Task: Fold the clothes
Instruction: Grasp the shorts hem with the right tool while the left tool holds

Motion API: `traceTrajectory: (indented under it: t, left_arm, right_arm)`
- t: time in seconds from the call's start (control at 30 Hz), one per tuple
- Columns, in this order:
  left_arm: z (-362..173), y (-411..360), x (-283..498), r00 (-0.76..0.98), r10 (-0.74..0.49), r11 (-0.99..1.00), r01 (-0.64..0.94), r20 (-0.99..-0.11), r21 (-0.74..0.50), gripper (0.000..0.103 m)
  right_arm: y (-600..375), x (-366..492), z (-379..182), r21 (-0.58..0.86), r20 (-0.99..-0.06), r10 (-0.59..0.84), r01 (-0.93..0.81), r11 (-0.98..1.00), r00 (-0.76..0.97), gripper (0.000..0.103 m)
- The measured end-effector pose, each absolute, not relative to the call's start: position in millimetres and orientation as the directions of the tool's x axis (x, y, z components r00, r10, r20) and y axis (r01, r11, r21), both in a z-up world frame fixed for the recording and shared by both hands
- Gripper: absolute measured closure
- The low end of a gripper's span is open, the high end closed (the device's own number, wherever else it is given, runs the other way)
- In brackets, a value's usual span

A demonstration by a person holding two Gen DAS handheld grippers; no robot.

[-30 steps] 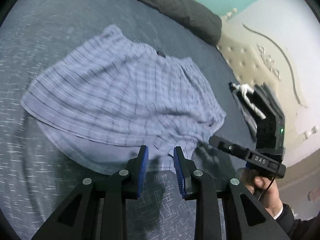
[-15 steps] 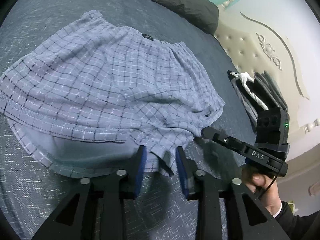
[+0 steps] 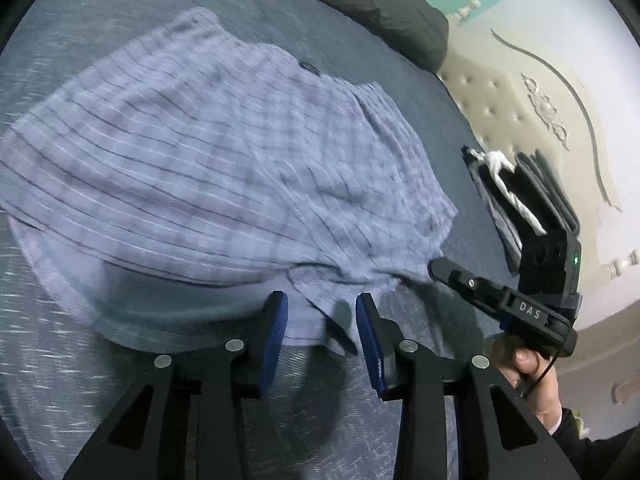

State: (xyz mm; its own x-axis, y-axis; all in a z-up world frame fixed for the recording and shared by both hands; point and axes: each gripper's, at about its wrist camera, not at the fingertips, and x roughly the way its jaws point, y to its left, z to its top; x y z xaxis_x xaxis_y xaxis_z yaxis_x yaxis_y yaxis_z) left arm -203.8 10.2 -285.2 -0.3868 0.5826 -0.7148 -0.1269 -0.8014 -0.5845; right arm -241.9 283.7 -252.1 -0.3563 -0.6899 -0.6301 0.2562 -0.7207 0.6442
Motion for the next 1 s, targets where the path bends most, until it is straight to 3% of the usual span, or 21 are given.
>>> traceTrajectory:
  t: [0.3, 0.8, 0.87, 0.93, 1.0]
  left_arm:
    - [-298.4, -20.6, -206.6, -0.415, 0.56, -0.79, -0.007, -0.717, -0.613, 0.065]
    - [-299.1, -31.6, -212.2, -0.48, 0.552, -0.769, 0.023, -0.682, -0.638, 0.066]
    - [-297.3, -31.0, -212.8, -0.483, 0.552, -0.773, 0.009, -0.68, -0.634, 0.072]
    - [-295.0, -30.2, -213.4, -0.488, 0.552, -0.775, -0.001, -0.676, -0.632, 0.091]
    - [-291.3, -28.9, -213.2, -0.494, 0.552, -0.777, -0.011, -0.672, -0.629, 0.097]
  right_arm:
    - [283.1, -244.4, -259.4, 0.658, -0.63, -0.695, 0.236, -0.715, -0.346, 0.101]
    - [284.1, -243.7, -257.7, 0.668, -0.616, -0.706, 0.241, -0.704, -0.349, 0.101]
    - [284.4, -243.3, -257.6, 0.671, -0.613, -0.708, 0.242, -0.701, -0.35, 0.101]
    - [283.0, -242.9, -257.2, 0.67, -0.613, -0.709, 0.246, -0.701, -0.35, 0.101]
    - [281.8, -242.3, -257.0, 0.669, -0.612, -0.709, 0.249, -0.7, -0.35, 0.101]
